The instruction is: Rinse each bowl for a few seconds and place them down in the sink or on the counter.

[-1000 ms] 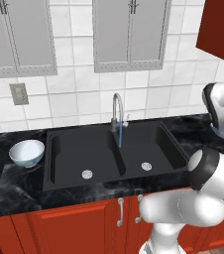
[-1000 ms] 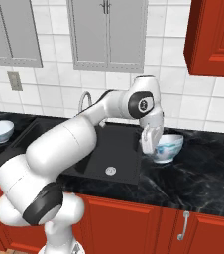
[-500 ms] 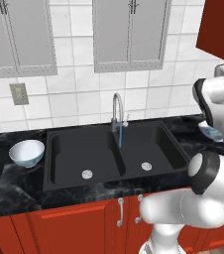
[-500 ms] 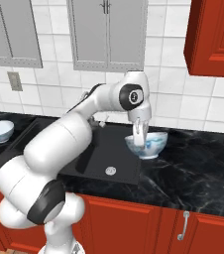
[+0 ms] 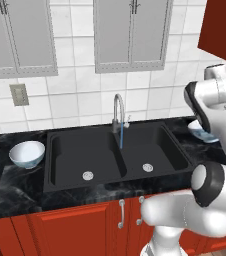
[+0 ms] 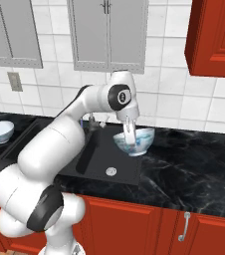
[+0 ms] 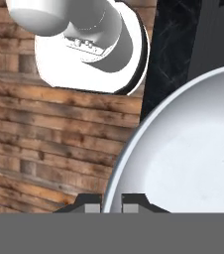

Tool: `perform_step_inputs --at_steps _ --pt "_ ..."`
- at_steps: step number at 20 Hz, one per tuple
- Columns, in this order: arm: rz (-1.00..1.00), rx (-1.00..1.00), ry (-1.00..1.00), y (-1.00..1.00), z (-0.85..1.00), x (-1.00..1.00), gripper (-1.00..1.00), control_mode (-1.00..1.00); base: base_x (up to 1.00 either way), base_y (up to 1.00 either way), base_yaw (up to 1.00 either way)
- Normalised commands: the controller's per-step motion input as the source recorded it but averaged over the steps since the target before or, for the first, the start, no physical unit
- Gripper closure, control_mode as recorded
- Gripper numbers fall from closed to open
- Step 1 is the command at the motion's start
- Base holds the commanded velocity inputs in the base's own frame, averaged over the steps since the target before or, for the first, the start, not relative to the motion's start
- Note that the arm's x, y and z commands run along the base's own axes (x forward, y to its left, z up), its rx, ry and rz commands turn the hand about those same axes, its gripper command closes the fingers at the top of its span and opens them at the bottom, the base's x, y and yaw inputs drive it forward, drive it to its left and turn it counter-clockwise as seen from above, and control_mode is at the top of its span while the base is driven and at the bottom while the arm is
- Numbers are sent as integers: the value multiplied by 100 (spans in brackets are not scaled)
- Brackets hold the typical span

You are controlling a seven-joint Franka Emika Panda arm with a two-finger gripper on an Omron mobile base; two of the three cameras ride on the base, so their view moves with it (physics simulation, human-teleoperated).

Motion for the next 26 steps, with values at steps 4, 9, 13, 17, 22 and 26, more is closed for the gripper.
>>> perform_step_inputs --at_steps 4,9,13,17,22,26 --pt "13 3 -6 26 -5 7 100 -100 0 0 0" --pt "12 8 2 24 -4 14 100 -100 0 0 0" --pt "15 17 16 18 -4 32 100 -100 0 0 0" --pt "16 14 10 22 -4 26 100 -100 0 0 0" --pt "14 13 2 24 -11 24 100 -100 0 0 0" --pt "14 6 0 25 -20 24 100 -100 0 0 0"
